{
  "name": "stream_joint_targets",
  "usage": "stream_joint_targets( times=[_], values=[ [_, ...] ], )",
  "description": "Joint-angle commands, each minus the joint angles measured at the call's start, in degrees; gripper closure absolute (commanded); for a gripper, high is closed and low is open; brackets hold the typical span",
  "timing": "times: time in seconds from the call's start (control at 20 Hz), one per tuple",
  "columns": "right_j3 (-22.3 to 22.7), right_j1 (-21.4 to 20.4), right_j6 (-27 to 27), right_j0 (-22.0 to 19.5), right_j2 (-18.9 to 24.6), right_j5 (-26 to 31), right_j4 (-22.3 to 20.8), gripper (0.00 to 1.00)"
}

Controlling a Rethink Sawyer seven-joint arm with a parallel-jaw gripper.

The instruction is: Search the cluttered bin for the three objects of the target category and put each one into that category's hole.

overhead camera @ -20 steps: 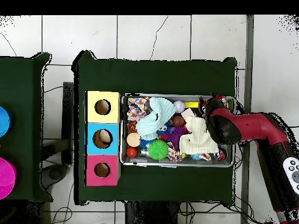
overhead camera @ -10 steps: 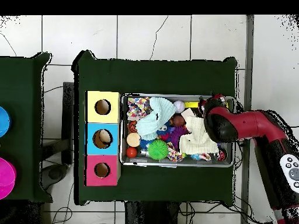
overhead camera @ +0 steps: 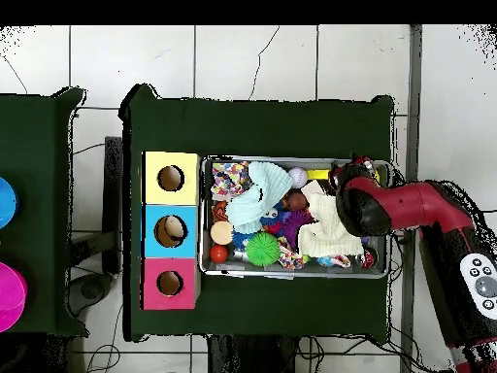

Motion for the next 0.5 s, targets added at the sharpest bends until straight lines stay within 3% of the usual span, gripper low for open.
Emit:
stream_joint_targets(
  times=[0.05,0.5],
  values=[
    [-0.72,0.35,-6.50,0.60,-7.46,6.54,-2.27,0.00],
    [0.83,-3.03,-2.48,3.25,-10.93,3.64,-2.32,0.00]
  ],
)
